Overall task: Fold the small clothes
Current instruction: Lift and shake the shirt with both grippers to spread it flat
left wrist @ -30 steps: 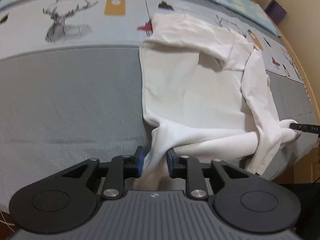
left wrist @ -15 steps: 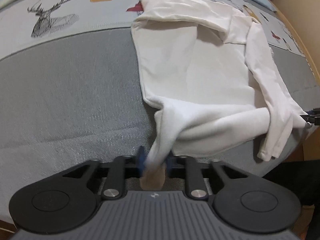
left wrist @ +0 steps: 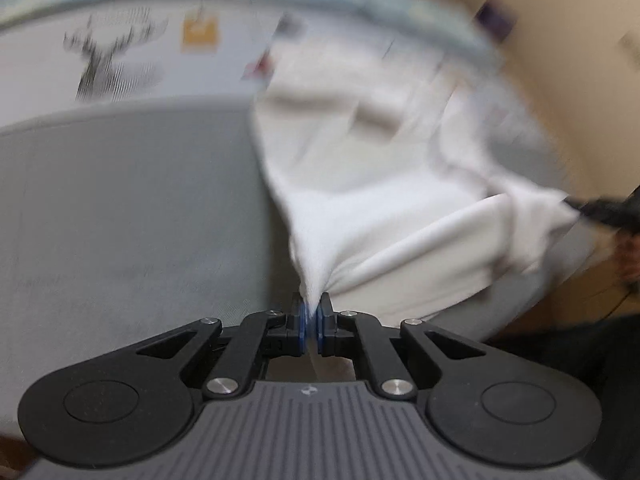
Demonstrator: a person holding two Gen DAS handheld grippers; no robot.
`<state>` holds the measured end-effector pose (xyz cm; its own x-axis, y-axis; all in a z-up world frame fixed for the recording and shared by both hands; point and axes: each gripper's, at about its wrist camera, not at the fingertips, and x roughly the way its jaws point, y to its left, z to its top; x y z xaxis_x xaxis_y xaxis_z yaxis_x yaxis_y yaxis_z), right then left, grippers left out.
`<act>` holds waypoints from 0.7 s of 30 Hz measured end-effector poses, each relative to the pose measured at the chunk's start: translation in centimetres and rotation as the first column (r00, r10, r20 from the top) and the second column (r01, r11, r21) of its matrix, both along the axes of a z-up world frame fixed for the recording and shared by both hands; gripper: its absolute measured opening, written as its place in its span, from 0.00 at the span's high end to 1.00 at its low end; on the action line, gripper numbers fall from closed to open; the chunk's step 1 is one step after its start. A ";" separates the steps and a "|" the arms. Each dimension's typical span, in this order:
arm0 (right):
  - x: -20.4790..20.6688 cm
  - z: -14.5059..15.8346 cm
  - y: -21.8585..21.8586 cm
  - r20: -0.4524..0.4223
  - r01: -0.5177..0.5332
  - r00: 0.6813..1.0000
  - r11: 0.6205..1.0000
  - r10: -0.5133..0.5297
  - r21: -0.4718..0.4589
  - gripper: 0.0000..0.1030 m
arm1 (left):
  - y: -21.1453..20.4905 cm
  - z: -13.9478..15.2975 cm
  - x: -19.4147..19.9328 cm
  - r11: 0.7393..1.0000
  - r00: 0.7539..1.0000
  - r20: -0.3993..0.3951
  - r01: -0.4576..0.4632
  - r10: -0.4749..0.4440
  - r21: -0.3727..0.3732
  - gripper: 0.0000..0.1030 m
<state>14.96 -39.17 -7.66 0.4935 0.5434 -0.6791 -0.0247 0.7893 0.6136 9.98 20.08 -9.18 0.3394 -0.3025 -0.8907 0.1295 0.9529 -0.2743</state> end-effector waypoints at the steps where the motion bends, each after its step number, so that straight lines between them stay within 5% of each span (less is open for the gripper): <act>1: 0.4 -1.1 0.6 -0.062 -0.012 0.998 0.998 0.008 -0.069 0.96 | -0.5 -0.6 0.2 0.999 0.999 -0.022 0.025 -0.024 0.030 0.92; 5: 0.8 -4.9 3.9 -0.244 -0.136 0.969 0.922 0.047 -0.362 0.80 | -1.5 -1.9 1.2 0.996 0.998 -0.063 0.020 -0.014 0.084 0.80; 11: 0.1 -5.7 5.4 -0.253 -0.227 0.958 0.903 0.138 -0.365 0.62 | -2.3 -3.2 2.0 0.995 0.992 -0.111 0.062 -0.053 0.074 0.75; 17: -0.1 -6.2 6.2 -0.261 -0.315 0.938 0.878 0.229 -0.361 0.61 | -3.3 -5.2 1.2 0.977 0.982 -0.151 0.140 -0.116 0.163 0.71; 19: -0.7 -6.1 7.4 -0.249 -0.374 0.923 0.843 0.295 -0.388 0.61 | -3.7 -5.7 1.2 0.971 0.979 -0.159 0.159 -0.131 0.179 0.72; 21: -1.1 -6.2 8.5 -0.248 -0.426 0.903 0.808 0.351 -0.408 0.59 | -4.1 -6.0 1.0 0.966 0.973 -0.170 0.188 -0.157 0.180 0.86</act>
